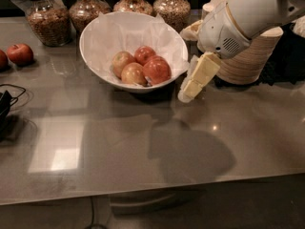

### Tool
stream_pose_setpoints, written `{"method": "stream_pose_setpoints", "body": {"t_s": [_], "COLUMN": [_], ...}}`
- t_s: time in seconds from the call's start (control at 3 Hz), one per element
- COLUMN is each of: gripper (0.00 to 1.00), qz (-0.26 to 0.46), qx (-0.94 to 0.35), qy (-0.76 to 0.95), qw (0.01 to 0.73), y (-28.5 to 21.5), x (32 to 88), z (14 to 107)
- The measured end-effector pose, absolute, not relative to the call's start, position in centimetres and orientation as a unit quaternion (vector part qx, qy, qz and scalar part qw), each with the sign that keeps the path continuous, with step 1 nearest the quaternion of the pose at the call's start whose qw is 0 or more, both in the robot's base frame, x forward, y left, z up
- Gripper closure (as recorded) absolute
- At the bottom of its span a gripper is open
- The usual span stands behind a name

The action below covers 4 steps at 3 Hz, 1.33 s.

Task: Pick apple from white bowl

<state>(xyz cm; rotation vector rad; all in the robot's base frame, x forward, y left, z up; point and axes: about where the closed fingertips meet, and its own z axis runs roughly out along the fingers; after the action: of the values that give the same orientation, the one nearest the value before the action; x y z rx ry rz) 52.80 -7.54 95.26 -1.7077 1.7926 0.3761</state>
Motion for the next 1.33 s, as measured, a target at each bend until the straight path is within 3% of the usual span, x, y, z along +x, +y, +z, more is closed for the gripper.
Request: {"method": "stream_pose_setpoints", "body": {"t_s": [0.67,1.33], "gripper": [0.00,0.39], "qz": [0.151,0.183], "qx": [-0.638,-0.608], "qy": [0.677,0.679], "qw": [0.335,0.368], "y": [-6.7,-4.9], "x": [54.4,57.9], "z": [94.5,92.9]}}
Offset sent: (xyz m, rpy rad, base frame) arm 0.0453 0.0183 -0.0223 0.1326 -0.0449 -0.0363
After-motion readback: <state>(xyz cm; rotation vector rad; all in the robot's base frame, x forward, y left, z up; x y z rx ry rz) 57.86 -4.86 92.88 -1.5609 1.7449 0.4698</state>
